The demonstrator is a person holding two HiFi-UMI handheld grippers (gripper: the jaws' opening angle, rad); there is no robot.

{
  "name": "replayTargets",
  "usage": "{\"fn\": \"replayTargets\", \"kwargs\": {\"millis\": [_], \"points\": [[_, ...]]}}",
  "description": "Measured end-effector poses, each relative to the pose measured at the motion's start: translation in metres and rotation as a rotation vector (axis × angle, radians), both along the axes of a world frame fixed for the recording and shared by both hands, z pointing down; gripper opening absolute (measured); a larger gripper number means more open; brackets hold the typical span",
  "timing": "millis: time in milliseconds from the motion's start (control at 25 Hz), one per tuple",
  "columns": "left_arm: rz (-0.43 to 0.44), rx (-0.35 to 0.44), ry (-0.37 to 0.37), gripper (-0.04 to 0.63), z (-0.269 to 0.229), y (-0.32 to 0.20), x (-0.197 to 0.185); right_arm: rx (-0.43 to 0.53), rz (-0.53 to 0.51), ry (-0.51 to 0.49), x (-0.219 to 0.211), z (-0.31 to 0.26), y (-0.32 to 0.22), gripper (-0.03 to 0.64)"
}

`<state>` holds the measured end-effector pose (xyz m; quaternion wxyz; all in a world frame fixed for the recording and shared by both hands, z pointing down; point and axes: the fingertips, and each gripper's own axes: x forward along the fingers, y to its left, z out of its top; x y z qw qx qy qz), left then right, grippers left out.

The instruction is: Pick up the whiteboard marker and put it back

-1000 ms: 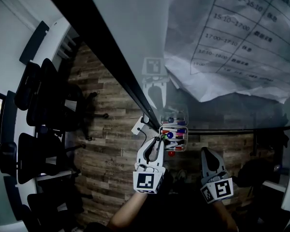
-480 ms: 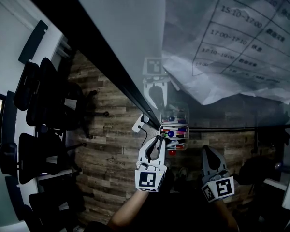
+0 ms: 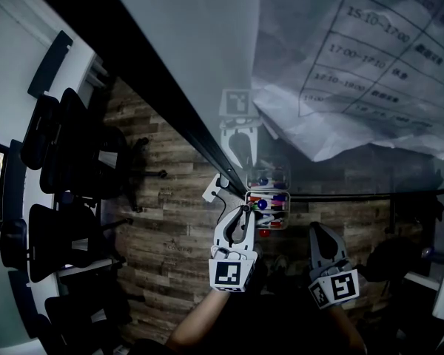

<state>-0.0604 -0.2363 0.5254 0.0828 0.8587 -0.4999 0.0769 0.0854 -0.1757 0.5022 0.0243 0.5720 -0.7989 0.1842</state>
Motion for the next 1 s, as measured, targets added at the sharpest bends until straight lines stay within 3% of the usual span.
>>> {"fn": "replayTargets", "kwargs": {"millis": [360,640,1000], "points": [[-0.015,0.017,0.042,0.074,-0.0004,0.0092,0.0056,0.0,-0.003,0.0,-0.0011,0.0005,-0.0007,0.012],[-0.004,0.016,-0.018,0.074,0.002,0.0062,0.0047,-0.001,-0.009,-0.001,-0.0035,0.0009,0.0001,0.012],[-0.058,0.007,0.023,0.074,-0.0016,0.0027,-0.0008,0.002,-0.005,-0.005,-0.0017,0.0004,0.002,0.012]]}}
